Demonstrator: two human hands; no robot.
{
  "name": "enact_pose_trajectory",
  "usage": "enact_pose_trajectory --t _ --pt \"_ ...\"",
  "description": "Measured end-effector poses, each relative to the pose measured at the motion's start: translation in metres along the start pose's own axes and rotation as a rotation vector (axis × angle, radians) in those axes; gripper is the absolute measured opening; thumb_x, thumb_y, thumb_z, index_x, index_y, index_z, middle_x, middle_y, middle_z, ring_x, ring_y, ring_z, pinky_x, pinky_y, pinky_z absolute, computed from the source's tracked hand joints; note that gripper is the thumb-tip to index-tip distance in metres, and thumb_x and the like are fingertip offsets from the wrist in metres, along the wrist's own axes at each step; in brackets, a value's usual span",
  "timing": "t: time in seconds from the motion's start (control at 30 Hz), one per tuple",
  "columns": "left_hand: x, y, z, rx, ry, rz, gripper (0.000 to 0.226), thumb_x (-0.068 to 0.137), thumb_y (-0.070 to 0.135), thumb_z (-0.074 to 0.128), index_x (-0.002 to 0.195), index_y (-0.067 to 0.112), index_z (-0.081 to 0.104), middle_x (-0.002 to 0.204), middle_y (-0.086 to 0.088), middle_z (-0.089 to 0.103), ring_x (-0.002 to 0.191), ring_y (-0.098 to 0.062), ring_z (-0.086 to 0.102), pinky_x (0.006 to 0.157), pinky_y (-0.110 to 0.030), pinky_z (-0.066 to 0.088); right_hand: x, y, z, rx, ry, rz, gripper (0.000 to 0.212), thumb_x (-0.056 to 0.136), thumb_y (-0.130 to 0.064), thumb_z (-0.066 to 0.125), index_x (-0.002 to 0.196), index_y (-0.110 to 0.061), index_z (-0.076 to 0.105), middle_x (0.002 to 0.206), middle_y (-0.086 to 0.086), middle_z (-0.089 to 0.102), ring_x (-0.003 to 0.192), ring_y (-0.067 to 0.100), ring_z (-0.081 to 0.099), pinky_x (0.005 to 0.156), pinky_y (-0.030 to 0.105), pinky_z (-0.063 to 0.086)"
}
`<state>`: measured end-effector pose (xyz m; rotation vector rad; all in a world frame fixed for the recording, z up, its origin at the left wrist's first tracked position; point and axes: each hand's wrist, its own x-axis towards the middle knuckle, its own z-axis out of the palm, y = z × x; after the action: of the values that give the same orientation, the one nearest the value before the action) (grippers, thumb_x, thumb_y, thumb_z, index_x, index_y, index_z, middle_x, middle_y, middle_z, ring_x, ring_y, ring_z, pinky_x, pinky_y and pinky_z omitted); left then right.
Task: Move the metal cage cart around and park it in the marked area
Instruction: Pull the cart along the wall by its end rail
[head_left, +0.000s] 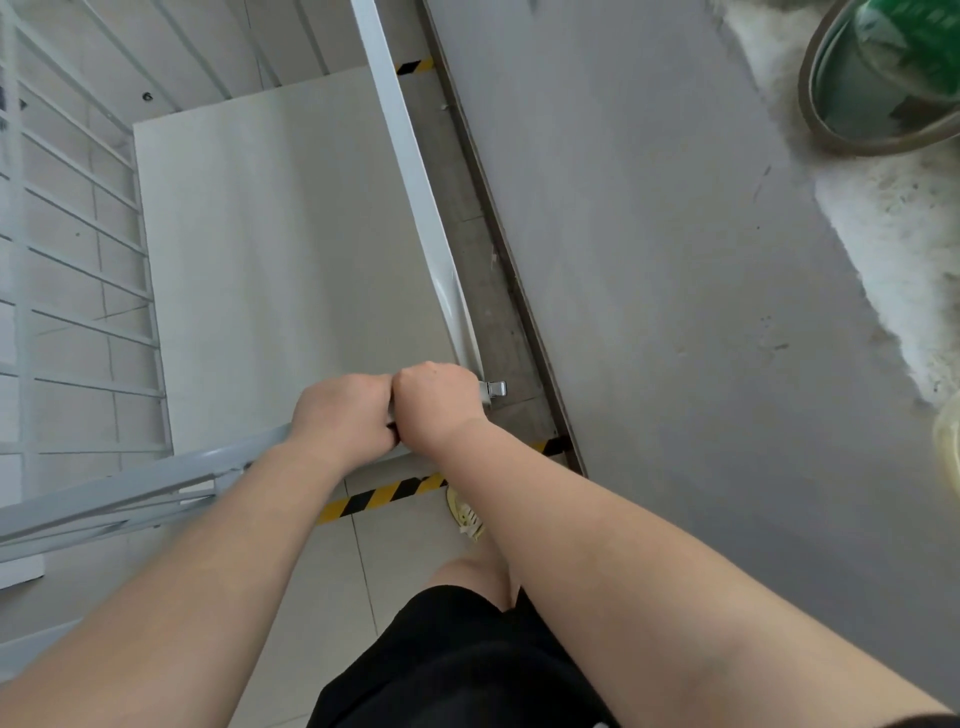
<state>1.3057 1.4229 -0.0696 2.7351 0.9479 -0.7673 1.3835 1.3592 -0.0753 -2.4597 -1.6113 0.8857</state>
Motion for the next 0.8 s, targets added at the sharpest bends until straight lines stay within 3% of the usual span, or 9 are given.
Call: enact_pose_trajectory --t 0.07,0.17,0.27,0.37,0.5,0.8 --pt "0.0 0.0 0.0 0.012 -0.003 0.008 0.016 0.084 0.023 0.051 0.096 0.018 0.06 0.099 -0.006 0.069 0.09 -0.03 0.063 0.063 -0.026 0.039 0.0 0.0 -0.002 -0.008 -0.002 0.008 0.04 0.084 -0.001 0.048 0.054 -0.018 0.03 0.056 -0.004 0.033 0.048 0.013 0.029 0.045 0.019 0.022" --pt "0.002 -0.005 0.0 -0.005 -0.021 0.028 0.009 0.083 0.028 0.049 0.077 0.023 0.052 0.092 -0.004 0.068 0.081 -0.027 0.059 0.062 -0.025 0.039 -0.001 -0.003 -0.005 -0.033 -0.016 0.006 0.03 0.086 -0.003 0.049 0.06 -0.013 0.038 0.062 -0.002 0.041 0.059 0.02 0.043 0.05 0.022 0.03" --pt "0.006 -0.01 0.0 -0.02 -0.06 0.048 0.024 0.081 0.036 0.047 0.061 0.025 0.04 0.074 0.0 0.055 0.073 -0.024 0.052 0.06 -0.024 0.038 0.001 -0.002 -0.014 -0.104 -0.086 -0.029 0.02 0.087 -0.008 0.049 0.068 -0.014 0.045 0.067 -0.003 0.044 0.066 0.02 0.048 0.054 0.024 0.035" --pt "0.008 -0.009 -0.002 -0.06 -0.093 0.061 0.031 0.08 0.04 0.051 0.057 0.023 0.04 0.06 0.004 0.046 0.07 -0.024 0.051 0.058 -0.025 0.038 0.01 -0.001 -0.022 -0.188 -0.199 -0.084 0.028 0.086 -0.012 0.05 0.06 -0.018 0.039 0.064 -0.004 0.044 0.053 0.013 0.043 0.043 0.022 0.029" --pt "0.008 -0.009 -0.003 -0.084 -0.106 0.074 0.036 0.08 0.037 0.053 0.052 0.024 0.036 0.055 0.005 0.041 0.067 -0.024 0.051 0.054 -0.025 0.036 0.017 -0.002 -0.025 -0.232 -0.259 -0.131 0.025 0.084 -0.015 0.051 0.062 -0.02 0.043 0.066 -0.003 0.047 0.054 0.011 0.044 0.044 0.022 0.031" --pt "0.01 -0.009 -0.002 -0.129 -0.114 0.09 0.036 0.081 0.03 0.054 0.052 0.022 0.034 0.055 0.005 0.039 0.068 -0.026 0.05 0.057 -0.026 0.038 0.01 0.007 -0.014 -0.14 -0.157 -0.072 0.03 0.085 -0.013 0.051 0.059 -0.018 0.037 0.061 -0.002 0.043 0.05 0.013 0.04 0.044 0.021 0.026"
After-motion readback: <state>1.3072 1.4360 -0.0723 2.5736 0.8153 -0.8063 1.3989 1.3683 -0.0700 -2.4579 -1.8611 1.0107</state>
